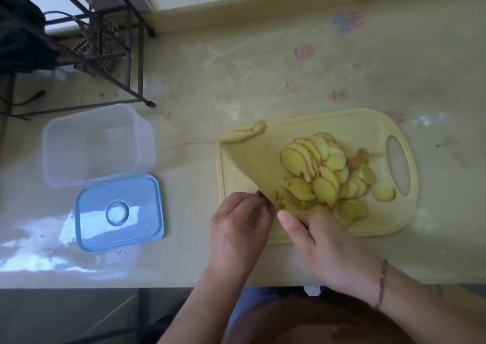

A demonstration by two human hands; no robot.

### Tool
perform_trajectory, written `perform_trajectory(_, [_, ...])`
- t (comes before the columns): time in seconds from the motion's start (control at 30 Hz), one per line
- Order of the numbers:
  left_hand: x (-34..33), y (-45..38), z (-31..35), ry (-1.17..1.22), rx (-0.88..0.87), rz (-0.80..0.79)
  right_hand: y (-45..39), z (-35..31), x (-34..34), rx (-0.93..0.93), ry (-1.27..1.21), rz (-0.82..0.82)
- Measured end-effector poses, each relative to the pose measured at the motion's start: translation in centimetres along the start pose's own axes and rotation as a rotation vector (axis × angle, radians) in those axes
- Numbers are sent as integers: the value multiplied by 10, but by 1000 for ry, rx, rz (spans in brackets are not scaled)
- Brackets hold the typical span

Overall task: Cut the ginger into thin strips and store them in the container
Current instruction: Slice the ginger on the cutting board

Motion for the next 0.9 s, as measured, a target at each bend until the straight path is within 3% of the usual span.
perform_trajectory(0.67, [3,-4,0,-46,46,-77,33,0,8,-1,39,43])
perform_trajectory(0.9, [3,-2,1,-44,32,-56,4,-1,-2,5,46,-1])
Point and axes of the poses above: each hand's wrist, its own y-axis away from the middle knuckle, its own x-axis out of the back of the hand, z = x × y, the point moved 6 cm from there along -y, towards the middle knuckle, and after that the axes turned 12 degrees about x, right-handed, at the moved point
